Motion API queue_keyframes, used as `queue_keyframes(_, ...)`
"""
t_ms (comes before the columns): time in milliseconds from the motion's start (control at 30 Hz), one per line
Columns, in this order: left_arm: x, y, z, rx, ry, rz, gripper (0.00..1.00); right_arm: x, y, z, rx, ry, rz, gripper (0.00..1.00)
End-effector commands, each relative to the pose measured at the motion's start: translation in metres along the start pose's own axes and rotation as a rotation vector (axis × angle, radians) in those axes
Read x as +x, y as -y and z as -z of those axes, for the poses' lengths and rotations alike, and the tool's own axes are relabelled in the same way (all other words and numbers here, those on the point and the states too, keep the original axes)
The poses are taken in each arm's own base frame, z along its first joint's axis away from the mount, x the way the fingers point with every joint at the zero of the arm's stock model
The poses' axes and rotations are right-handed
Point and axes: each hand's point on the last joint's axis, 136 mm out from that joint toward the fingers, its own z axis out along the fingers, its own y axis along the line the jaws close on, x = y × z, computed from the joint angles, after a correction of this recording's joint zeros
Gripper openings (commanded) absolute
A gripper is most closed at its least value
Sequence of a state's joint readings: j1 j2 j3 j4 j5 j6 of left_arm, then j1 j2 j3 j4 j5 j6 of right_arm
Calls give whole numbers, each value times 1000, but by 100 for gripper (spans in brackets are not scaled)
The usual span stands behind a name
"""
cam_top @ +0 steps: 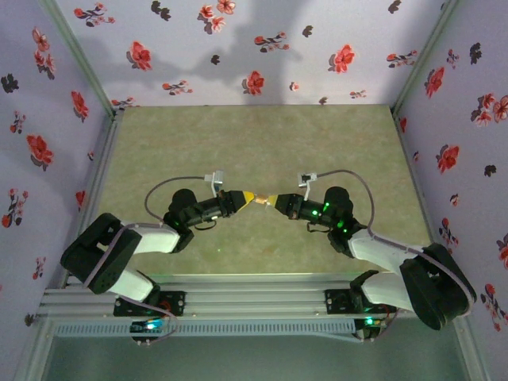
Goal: Lock with the key
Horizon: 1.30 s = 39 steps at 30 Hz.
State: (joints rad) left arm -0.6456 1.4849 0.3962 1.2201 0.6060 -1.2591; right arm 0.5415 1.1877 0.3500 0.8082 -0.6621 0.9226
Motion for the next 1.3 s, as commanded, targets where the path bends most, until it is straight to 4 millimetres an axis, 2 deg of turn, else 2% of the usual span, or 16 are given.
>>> queue_keyframes(0,-18,17,8,48,73,-37,0,-5,0,1,25,14,34,0)
queue_keyframes(200,-18,16,9,47,75,-37,0,-5,-1,4,34,22,49,8)
queue_keyframes(333,-18,17,8,49,74,-38,0,-6,-2,3,32,22,50,23)
queue_keyframes(533,-18,16,9,47,74,-36,0,-6,-2,4,31,24,50,25)
queue_keyframes(833,-16,16,8,48,65,-31,0,-7,-5,3,15,26,59,43)
queue_keyframes(1033,-13,17,6,52,50,-29,0,-6,-4,0,7,20,48,45)
queue_keyframes(1267,-8,17,4,54,37,-30,0,-5,-11,-3,-28,11,53,39)
